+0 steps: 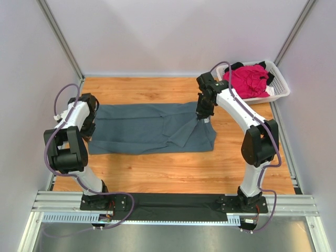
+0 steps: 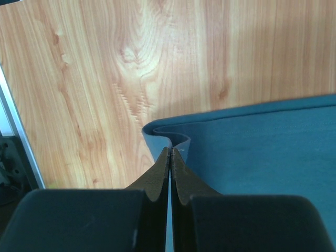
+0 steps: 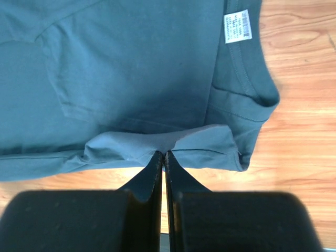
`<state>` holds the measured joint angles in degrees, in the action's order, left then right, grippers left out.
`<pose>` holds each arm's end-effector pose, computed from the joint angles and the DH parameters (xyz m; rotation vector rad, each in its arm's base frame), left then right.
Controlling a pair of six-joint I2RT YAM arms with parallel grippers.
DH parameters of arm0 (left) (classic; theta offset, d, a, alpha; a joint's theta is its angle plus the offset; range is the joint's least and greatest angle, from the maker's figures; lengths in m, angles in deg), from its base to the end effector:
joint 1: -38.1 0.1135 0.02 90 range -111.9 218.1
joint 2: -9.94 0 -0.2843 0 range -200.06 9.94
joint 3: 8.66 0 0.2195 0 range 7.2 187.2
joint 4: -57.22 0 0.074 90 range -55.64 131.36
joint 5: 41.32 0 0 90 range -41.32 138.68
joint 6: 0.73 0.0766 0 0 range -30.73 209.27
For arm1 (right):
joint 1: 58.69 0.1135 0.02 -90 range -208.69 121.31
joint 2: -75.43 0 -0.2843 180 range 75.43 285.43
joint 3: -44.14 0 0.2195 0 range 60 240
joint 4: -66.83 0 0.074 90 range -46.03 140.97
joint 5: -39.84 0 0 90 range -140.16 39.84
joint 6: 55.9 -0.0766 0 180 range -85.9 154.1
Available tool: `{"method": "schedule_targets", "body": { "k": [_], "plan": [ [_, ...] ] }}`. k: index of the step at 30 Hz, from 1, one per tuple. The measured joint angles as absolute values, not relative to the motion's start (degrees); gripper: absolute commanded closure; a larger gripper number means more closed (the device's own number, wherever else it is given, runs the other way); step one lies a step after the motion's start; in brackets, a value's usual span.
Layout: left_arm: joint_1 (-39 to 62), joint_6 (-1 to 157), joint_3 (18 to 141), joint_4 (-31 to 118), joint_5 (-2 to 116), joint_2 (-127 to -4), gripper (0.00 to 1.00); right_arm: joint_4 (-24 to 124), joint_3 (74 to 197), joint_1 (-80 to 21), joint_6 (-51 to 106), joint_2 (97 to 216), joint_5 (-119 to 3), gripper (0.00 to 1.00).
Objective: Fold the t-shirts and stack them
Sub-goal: Fold the tshirt
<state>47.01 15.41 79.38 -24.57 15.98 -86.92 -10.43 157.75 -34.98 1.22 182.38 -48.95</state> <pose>0.2597 0.0826 0.2237 -1.8225 2.0749 0.6914 0.3403 0.1477 0.2689 0.2310 2.8171 0.2027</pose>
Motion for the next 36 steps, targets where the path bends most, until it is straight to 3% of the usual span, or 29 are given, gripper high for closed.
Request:
{"method": "schedule_targets", "body": {
  "k": [22,36],
  "plan": [
    [48.7,14.1,90.3,-25.5,17.2,-95.0,1.0,-13.4,169.9,-38.6,4.2,191.7,-50.7,1.0],
    [48.5,15.8,91.1,-24.6,16.6,-98.4,1.0,-13.6,173.9,-40.7,4.2,195.3,-50.0,1.0]
  ]
}}
